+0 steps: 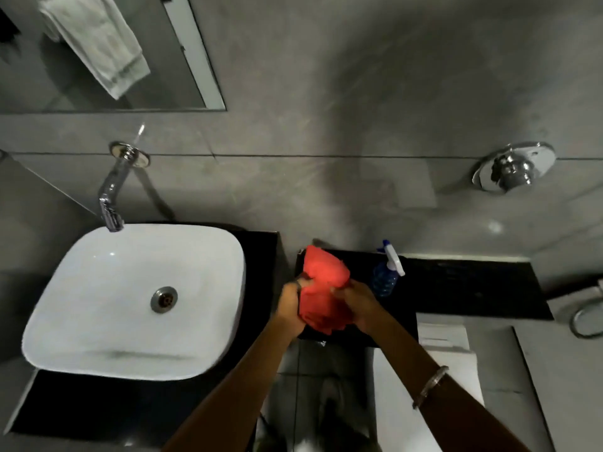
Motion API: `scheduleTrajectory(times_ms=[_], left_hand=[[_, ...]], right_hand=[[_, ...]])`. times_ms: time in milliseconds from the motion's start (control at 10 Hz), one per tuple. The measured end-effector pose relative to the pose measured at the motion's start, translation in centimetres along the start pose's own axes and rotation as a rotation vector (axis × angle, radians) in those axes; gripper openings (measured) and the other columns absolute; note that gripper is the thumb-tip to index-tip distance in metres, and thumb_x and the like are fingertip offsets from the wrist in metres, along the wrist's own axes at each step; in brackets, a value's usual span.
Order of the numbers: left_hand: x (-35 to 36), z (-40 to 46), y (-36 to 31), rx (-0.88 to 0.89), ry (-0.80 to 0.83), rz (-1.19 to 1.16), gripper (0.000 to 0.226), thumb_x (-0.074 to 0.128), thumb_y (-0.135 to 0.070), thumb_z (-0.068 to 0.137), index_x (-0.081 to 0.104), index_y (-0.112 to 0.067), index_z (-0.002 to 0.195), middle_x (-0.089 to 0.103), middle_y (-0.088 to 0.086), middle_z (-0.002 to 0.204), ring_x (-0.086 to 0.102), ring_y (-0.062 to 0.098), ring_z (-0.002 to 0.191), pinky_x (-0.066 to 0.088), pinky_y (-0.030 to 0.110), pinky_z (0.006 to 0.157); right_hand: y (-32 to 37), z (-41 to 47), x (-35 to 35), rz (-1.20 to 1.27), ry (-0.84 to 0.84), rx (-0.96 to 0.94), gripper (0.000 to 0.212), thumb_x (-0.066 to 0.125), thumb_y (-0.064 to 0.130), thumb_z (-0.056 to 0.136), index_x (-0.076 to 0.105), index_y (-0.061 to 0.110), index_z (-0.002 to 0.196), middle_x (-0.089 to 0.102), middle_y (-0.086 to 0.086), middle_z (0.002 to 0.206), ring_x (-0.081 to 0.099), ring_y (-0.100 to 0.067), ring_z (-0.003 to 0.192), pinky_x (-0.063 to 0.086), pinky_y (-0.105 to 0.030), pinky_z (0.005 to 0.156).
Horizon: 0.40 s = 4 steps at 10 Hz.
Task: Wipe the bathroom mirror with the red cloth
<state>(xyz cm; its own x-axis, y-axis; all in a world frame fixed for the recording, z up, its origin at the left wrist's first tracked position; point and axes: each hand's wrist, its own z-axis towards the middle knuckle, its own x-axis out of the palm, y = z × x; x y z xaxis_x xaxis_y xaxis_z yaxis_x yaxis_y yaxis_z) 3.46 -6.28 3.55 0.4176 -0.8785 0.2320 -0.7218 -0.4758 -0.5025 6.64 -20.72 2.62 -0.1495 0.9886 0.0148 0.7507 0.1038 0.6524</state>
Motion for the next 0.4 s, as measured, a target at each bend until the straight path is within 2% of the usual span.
scheduleTrajectory(times_ms=[100,200,300,400], left_hand=[[0.4,3.4,2.3,0.036,-0.037,0.327,0.042,0.052,-0.004,0.101,0.051,-0.002,0.143,0.067,0.02,0.127,0.068,0.034,0.108,0.058,0.043,0.088],[0.0,6.2,3.1,0.092,-0.082,0.41,0.053,0.048,0.007,0.098,0.047,-0.012,0.147,0.059,0.018,0.144,0.061,0.035,0.129,0.055,0.043,0.1],[-0.7,8.3,3.2,0.125,-0.143,0.459,0.065,0.052,0.008,0.096,0.039,-0.017,0.154,0.053,0.013,0.15,0.056,0.035,0.135,0.053,0.045,0.106],[-1.5,8.2,4.1,0.22,-0.191,0.701,0.069,0.055,0.001,0.093,0.035,-0.019,0.156,0.055,0.013,0.145,0.055,0.035,0.134,0.05,0.047,0.11]], right_hand=[[-2.8,3.7,-0.8,-0.056,-0.076,0.001,0.043,0.059,-0.003,0.098,0.056,-0.001,0.14,0.063,-0.029,0.134,0.063,-0.045,0.121,0.05,-0.056,0.108],[-3.9,6.7,-0.6,-0.166,-0.112,-0.03,0.046,0.058,0.004,0.1,0.05,0.008,0.146,0.062,-0.019,0.138,0.061,-0.039,0.125,0.051,-0.053,0.109],[-4.9,9.4,-0.5,-0.26,-0.098,-0.066,0.049,0.058,0.01,0.102,0.046,0.01,0.149,0.06,-0.017,0.141,0.061,-0.036,0.128,0.052,-0.047,0.106],[-6.2,9.8,-0.2,-0.462,-0.137,-0.006,0.057,0.053,0.017,0.102,0.036,0.01,0.156,0.057,-0.016,0.146,0.061,-0.035,0.127,0.049,-0.032,0.091]])
